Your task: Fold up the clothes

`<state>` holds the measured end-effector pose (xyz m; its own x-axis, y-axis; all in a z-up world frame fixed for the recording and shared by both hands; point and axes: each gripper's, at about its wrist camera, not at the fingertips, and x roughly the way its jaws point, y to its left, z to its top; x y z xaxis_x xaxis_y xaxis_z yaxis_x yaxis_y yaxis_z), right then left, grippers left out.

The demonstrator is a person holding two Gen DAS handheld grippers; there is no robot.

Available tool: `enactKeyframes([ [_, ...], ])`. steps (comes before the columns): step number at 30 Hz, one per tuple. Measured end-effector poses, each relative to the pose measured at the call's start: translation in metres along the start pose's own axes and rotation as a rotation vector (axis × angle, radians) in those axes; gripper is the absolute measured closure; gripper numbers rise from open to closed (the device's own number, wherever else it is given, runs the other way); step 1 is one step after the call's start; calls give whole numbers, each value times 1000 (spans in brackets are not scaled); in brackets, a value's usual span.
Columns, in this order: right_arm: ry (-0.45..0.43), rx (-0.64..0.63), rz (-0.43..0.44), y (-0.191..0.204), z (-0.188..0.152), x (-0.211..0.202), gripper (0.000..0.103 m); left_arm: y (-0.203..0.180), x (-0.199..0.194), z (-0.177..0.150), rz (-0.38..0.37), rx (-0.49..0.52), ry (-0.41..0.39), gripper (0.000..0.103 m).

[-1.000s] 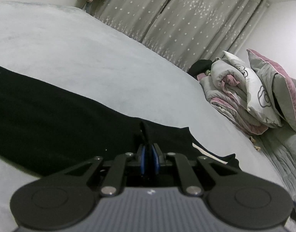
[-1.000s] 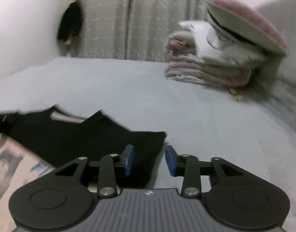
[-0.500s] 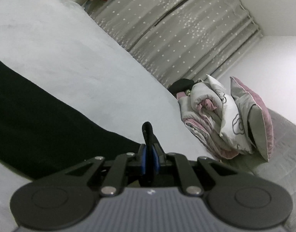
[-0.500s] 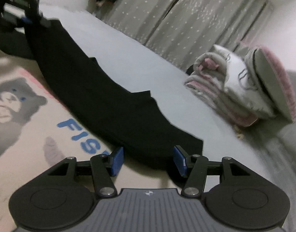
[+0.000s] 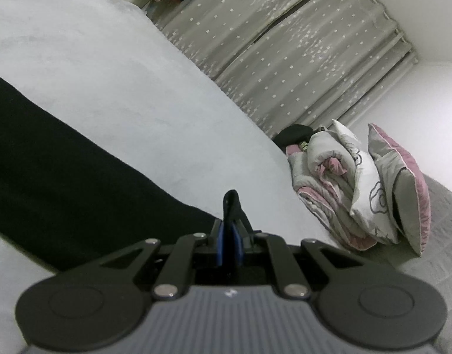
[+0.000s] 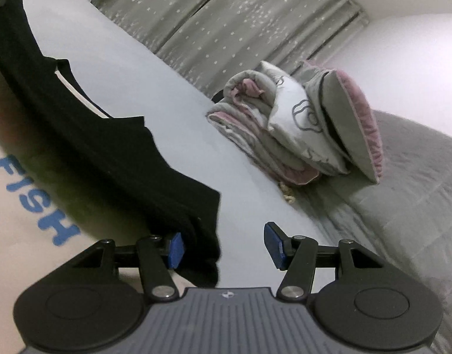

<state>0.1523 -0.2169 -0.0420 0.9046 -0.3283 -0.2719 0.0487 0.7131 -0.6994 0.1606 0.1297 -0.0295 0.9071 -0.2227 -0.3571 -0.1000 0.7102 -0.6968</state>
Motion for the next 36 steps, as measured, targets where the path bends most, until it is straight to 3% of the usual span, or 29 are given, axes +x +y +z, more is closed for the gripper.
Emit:
enactKeyframes([
  [9, 20, -58, -46, -7, -18, 2, 50, 0, 0, -2, 31, 25, 15, 95],
  [14, 62, -10, -3, -14, -27, 7, 54, 0, 2, -3, 43, 37, 40, 95],
  [17, 31, -21, 28, -15, -28, 4, 76, 0, 4, -4, 51, 45, 63, 95],
  [18, 10, -43, 53, -13, -29, 2, 90, 0, 5, -4, 52, 48, 65, 95],
  [19, -8, -76, 75, -9, -30, 2, 97, 0, 4, -4, 52, 51, 66, 95],
  [23, -17, -120, 62, -4, -34, -2, 100, -1, 3, -4, 72, 66, 77, 95],
  [27, 11, -134, 64, -7, -39, -2, 100, -13, 2, -7, 184, 151, 115, 95],
  [30, 30, -195, 105, 0, -47, -1, 100, -16, 5, -10, 190, 157, 126, 95],
  [36, 90, -175, 169, -13, -46, -5, 100, 0, 5, -5, 202, 101, 110, 93],
])
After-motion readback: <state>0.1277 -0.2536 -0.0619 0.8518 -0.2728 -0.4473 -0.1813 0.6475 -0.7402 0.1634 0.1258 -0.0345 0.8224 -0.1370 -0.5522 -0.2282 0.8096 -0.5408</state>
